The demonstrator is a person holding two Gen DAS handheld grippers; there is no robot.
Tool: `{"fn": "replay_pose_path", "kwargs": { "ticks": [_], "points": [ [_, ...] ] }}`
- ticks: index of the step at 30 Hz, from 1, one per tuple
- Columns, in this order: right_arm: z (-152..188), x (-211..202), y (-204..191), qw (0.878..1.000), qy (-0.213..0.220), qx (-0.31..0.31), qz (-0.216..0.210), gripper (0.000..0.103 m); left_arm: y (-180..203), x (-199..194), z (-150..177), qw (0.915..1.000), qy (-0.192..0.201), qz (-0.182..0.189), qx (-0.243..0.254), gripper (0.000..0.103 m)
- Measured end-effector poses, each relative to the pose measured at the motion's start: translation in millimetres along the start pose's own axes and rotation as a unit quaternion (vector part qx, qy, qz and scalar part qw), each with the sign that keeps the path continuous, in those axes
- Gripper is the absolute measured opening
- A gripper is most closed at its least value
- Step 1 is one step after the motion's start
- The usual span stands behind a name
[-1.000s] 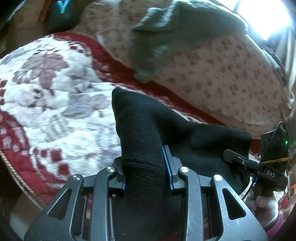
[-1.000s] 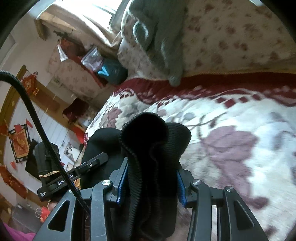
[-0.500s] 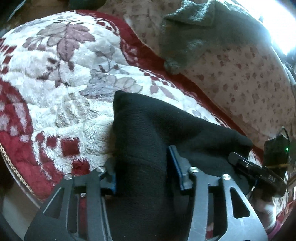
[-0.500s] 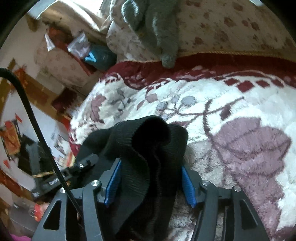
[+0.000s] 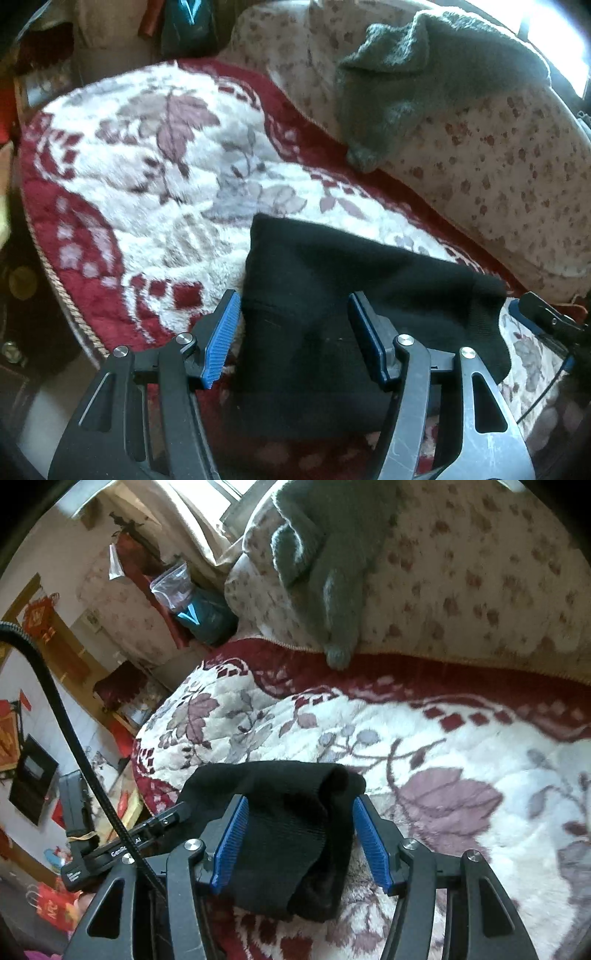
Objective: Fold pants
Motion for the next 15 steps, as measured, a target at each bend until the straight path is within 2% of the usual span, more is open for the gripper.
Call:
{"fn": "replay_pose_path", "kwargs": {
  "ticks": [3, 8, 15],
  "points": [
    [-0.4, -7.2, -13.5, 1.0, 0.005, -0.017, 0.0, 0.057, 6.9, -12.5, 1.4, 0.9998, 0.017, -0.007, 0.002, 0.061],
    [6.9, -6.3, -37.4, 0.998, -0.002, -0.066, 0.025, 0.058, 17.4, -29.7, 6.7, 0.9989, 0.041, -0.022, 0.009, 0.061],
    [18.4, -3.5, -53.8, 0.996, -0.01, -0.083, 0.022, 0.058, 29.8, -49.3, 16.9, 0.9971, 0.062, -0.033, 0.029, 0.061]
  ]
}}
Point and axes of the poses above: each gripper's, at about its wrist camera, not at the fingertips, and x roughly the way its jaws point, y to its right, z to its underside, the point moved 1 cm from there along x, roughly the way its jaws point, and after that the axes turned 5 degrees about -x, right-handed, at the moved point
